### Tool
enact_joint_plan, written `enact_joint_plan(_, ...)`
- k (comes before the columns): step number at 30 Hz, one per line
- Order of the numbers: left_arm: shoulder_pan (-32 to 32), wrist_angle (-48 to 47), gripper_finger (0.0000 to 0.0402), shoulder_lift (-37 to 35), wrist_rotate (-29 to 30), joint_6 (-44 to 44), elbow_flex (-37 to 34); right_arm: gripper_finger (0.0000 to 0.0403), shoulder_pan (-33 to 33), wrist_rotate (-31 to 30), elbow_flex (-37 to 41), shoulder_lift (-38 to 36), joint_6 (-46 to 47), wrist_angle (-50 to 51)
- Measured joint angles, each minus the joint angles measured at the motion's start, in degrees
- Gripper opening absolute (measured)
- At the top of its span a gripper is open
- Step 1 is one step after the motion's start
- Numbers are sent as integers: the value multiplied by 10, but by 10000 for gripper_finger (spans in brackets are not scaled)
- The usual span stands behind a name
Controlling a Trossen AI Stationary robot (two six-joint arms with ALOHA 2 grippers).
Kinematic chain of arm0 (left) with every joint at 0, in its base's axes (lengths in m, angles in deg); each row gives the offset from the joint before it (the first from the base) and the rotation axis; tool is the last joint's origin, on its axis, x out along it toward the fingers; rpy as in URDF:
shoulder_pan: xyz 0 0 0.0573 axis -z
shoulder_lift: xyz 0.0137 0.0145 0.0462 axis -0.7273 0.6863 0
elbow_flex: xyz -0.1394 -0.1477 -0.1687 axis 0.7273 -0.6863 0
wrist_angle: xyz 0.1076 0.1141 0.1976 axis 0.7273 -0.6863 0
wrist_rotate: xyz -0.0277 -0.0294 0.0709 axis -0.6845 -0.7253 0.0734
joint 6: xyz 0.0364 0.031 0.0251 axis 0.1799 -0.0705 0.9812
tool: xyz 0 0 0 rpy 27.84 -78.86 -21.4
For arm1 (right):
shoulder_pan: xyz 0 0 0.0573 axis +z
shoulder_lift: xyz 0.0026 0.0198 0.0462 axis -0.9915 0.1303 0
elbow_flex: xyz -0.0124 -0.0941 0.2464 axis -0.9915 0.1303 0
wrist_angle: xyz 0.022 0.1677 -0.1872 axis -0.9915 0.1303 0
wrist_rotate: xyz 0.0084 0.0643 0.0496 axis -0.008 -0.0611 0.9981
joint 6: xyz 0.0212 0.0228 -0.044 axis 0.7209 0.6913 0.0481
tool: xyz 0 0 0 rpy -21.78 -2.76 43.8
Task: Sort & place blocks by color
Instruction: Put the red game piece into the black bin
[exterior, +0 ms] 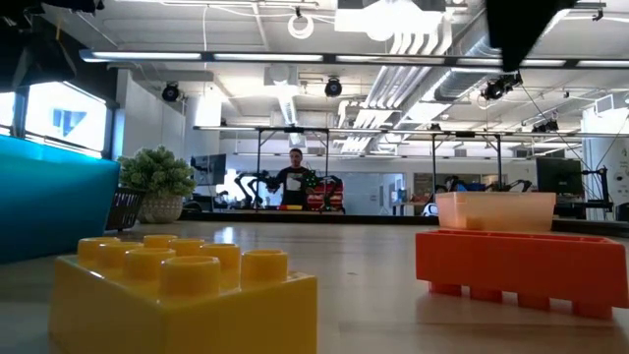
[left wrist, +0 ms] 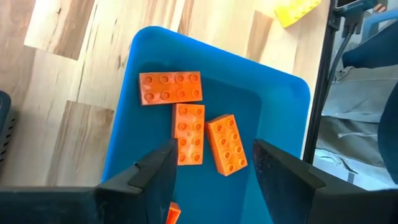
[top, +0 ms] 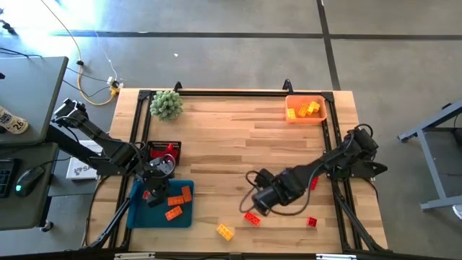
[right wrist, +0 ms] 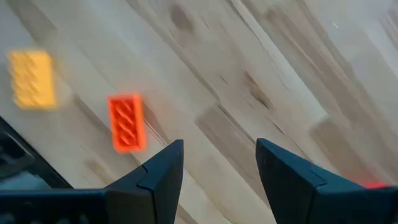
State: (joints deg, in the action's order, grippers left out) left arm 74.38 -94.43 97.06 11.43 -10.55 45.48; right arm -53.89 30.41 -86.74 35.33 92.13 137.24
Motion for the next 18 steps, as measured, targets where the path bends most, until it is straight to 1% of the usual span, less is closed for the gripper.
enact_joint_plan(9, 0, 1, 195, 0, 0, -3, 0, 188, 70, 1, 0, 0, -21, 93)
enact_joint_plan(15, 0, 2, 195, 0, 11, -4, 0, 188, 115, -3, 1, 0, 7, 183)
enact_joint_plan(18, 0, 4, 195, 0, 18, -10, 0, 188, 134, -5, 18, -9, 14, 171)
